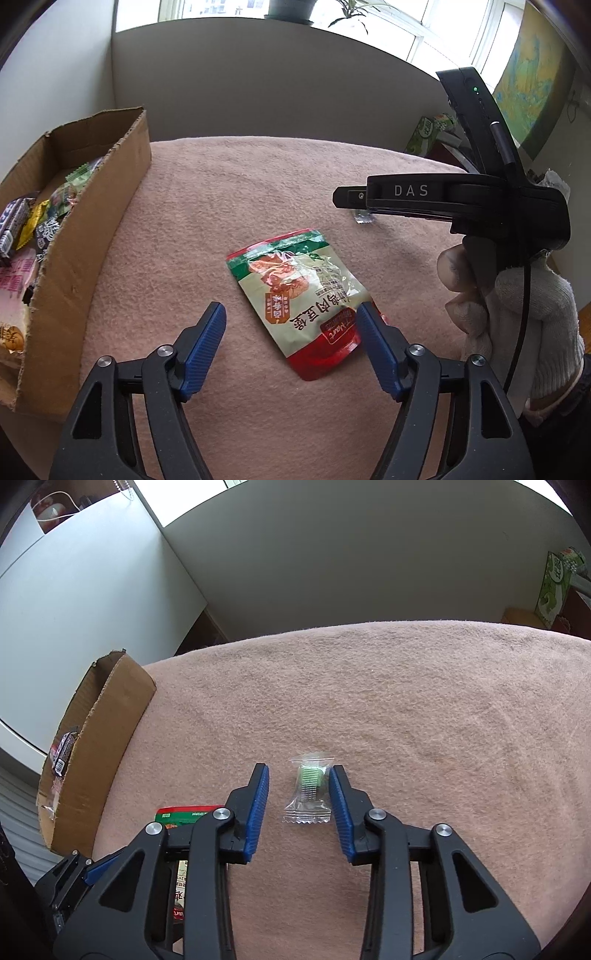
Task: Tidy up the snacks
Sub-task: 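Position the left tool over the snack bag while the right tool moves to the clear green candy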
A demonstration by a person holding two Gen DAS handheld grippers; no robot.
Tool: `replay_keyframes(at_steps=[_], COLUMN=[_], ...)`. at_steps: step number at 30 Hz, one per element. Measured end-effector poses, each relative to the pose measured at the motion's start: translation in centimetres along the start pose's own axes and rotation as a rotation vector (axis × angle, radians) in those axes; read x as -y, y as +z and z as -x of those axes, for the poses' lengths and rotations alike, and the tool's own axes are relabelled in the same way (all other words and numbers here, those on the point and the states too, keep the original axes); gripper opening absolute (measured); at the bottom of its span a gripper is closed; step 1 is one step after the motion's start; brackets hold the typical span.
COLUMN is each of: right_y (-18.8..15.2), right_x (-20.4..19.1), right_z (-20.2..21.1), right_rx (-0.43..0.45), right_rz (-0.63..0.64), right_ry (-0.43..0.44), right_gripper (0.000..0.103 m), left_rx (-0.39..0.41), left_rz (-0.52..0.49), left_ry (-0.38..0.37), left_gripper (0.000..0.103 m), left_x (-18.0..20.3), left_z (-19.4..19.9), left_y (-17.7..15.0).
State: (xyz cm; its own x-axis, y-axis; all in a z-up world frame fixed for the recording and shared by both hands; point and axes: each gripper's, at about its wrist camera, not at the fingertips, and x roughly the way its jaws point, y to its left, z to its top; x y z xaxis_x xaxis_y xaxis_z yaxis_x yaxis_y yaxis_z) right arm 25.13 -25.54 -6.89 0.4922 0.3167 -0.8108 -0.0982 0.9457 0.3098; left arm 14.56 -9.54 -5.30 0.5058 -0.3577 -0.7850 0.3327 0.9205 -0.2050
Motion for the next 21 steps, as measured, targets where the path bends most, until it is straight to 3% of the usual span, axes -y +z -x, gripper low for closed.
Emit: replay_keyframes(at_steps=[6, 15, 21], right_y=[0.0, -0.2, -0.2], right_x=[0.9, 1.8, 0.9], right_z=[0.3, 0.9, 0.6], right_rx=[0.008, 0.005, 0.009], right_rz=[-0.012, -0.022, -0.015], right_ry=[-0.002, 0.017, 0.008], right_gripper=[0.035, 0.035, 0.044], left_rx=[-0.037, -0.049, -0.043], left_rz=[0.011, -0.058, -0.084], left_ry=[0.016, 0.137, 0.132], left_gripper=[0.079, 0.086, 0.085], left_x=[1.3, 4.2, 4.3], left_z=[-2.1, -4.8, -5.0], left_y=[1.0, 1.8, 1.7])
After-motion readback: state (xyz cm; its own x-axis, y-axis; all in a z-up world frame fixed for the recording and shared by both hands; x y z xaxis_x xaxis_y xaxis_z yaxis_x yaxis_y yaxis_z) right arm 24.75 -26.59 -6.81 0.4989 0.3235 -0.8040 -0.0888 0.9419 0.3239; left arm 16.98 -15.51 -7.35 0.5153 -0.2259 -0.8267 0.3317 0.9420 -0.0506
